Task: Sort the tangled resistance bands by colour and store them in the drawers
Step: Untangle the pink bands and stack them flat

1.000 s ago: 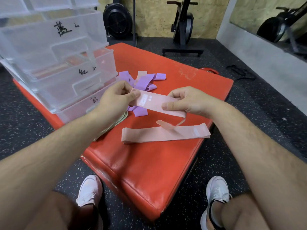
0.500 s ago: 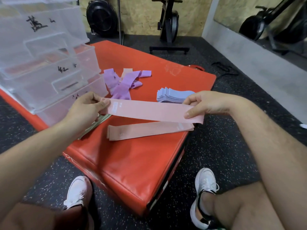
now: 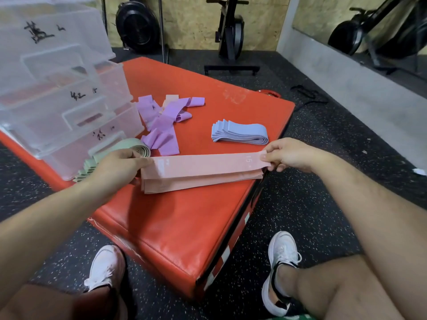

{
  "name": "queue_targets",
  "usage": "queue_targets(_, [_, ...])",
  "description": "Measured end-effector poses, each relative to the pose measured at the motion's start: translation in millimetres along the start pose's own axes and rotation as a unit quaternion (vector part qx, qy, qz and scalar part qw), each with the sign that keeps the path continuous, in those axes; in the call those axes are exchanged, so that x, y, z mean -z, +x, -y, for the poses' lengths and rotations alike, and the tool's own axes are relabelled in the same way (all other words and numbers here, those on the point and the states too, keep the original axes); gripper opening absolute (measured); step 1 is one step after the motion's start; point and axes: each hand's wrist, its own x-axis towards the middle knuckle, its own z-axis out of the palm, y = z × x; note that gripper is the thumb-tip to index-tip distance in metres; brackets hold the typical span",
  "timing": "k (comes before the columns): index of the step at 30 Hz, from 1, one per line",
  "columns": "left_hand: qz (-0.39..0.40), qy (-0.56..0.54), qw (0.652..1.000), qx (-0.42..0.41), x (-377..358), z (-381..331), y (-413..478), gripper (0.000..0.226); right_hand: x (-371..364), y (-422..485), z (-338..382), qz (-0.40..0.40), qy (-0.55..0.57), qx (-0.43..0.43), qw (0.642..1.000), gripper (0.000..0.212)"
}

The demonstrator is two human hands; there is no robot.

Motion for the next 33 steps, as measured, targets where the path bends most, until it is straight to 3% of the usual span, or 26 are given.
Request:
queue_targets(6, [-0.002,0.096,0.995,0.005,-5.3,20.8,0.9,0.02,-15.9,4.7,-3.2,-0.013,-0.072,0.001,0.997,0.009])
queue_targets(10, [-0.013,0.173,0.983,-0.056,-6.7,28.3,0.0,0.016,-19.5,6.5,-6.0,-0.033,-0.091,-0.001,0.995,0.01])
queue_targets(12, [-0.007,0.25,0.961,-0.12,-6.8,31.5,-2.2,0.013,-22.3,7.6,-7.2,-0.04,-0.094,-0.003,0.995,0.013])
queue_targets(16, [0.001,0.286,0.937,-0.201,-9.5,39.9,-4.7,0.023,-27.9,10.0,-6.5,-0.055,-0.098,-0.002,0.994,0.02])
queue_targets(20, [-0.014,0.39,0.865,-0.316,-8.3,46.5,-0.9,0.02,-28.9,10.7,-6.1,-0.064,-0.089,-0.031,0.993,0.029])
queue_targets(24, [0.107,0.401,0.86,-0.297,-8.3,47.2,-1.1,0.054,-29.0,7.3,-2.9,-0.046,-0.048,-0.044,0.997,0.024])
queue_targets(27, [0.144,0.38,0.86,-0.307,-7.5,49.1,4.0,0.05,-30.8,6.3,-1.8,-0.048,-0.061,-0.044,0.996,0.019])
queue_targets(33, [0.128,0.387,0.855,-0.319,-7.3,50.7,9.7,0.046,-32.1,6.3,-2.8,-0.055,-0.124,-0.029,0.99,0.024])
